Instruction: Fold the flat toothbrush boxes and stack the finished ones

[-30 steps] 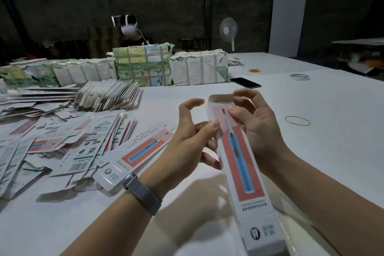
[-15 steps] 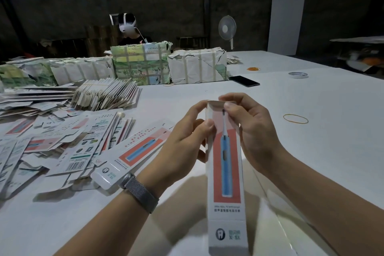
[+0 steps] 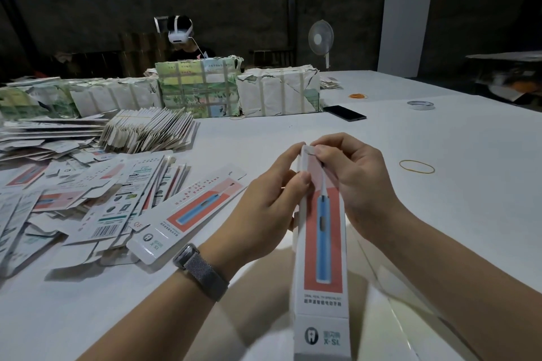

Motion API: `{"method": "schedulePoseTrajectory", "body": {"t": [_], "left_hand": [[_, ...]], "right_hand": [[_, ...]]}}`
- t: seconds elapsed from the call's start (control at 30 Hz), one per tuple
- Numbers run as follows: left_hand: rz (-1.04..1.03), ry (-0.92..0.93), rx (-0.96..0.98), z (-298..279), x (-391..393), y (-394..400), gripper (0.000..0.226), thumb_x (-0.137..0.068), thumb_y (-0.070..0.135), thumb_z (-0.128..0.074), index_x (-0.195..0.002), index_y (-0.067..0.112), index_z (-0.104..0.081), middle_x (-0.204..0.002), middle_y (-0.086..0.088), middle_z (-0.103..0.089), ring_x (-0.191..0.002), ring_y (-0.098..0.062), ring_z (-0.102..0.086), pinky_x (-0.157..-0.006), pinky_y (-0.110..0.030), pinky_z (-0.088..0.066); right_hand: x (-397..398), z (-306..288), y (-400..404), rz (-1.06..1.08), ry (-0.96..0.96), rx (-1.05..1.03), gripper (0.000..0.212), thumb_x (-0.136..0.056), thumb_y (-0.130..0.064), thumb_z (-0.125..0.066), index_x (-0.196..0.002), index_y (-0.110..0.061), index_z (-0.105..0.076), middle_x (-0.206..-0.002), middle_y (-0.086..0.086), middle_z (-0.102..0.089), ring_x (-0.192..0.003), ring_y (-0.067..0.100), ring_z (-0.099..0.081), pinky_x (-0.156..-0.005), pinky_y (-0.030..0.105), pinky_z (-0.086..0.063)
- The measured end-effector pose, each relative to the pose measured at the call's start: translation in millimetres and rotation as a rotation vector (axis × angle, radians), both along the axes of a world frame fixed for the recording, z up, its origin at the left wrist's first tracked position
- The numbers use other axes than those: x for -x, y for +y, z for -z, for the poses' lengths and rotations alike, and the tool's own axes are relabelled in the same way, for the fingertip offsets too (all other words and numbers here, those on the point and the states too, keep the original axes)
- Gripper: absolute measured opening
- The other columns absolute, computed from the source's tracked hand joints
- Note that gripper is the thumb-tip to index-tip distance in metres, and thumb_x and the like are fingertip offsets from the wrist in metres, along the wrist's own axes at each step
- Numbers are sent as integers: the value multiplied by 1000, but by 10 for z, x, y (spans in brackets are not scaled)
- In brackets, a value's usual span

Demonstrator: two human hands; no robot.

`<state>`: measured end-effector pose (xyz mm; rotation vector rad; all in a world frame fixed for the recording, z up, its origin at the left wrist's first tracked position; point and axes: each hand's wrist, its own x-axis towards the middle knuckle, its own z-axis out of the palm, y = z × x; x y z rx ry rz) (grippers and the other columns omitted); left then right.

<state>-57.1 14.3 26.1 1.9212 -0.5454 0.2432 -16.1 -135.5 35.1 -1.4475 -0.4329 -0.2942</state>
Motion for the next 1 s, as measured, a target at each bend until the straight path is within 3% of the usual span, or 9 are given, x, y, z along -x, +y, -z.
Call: {"method": "schedulePoseTrajectory", "body": {"t": [0.27,0.47,0.57,0.7,0.8,0.9,1.0], "left_hand": [[-12,-4,0,-17,-19,-1,50,-90,54,-38,-139,53,-31,-86,23,-66,-91,-7,-72,-65,-24,-59],[-25,-2,-50,-25,3,17,44,-102,46,-39,-145,47,-32,-99,1,-68,-95,-16,-71,-73,-39,-64],[-17,21,-65,-31,-3,23,48,-105,44,-38,-152,42,-30,-101,1,-67,-97,-19,-71,-75,-43,-63],[52,99,-10,-51,-5,44,69,-91,50,-42,-156,40,-23,-102,2,-66,-100,-19,-72,-78,-47,-63],[92,126,-7,-61,-15,66,72,-90,48,-45,-157,41,-19,-105,3,-67,-100,-17,-72,-75,-40,-64],[118,140,10,-66,-15,81,75,-90,48,-47,-158,39,-18,-95,12,-68,-96,-16,-73,-70,-34,-62],[128,146,22,-73,-7,93,77,-88,48,-49,-158,38,-19,-99,5,-68,-94,-18,-73,-66,-31,-60]], "right_hand": [[17,-10,-1,-11,26,-22,15,-96,-22,-63,-83,-24,-71,-82,-1,-67,-78,20,-66,-75,37,-61],[39,-48,-24,19,-44,24,16,-94,-22,-65,-79,-22,-71,-72,-7,-65,-69,14,-63,-65,26,-57],[41,-49,-14,24,-28,-5,17,-93,-21,-66,-76,-22,-70,-71,-6,-65,-69,15,-60,-66,30,-55],[45,-44,-4,36,4,-13,20,-97,-21,-62,-79,-23,-70,-73,-6,-66,-73,17,-62,-73,36,-58],[45,-50,0,40,11,-6,23,-99,-21,-58,-80,-25,-71,-74,-8,-67,-71,12,-64,-69,29,-58],[44,-54,2,49,2,11,24,-100,-20,-55,-81,-25,-70,-72,-11,-67,-69,8,-62,-67,24,-57],[43,-54,-2,51,-15,57,26,-101,-21,-54,-81,-26,-69,-72,-12,-65,-70,7,-62,-66,21,-57]]}}
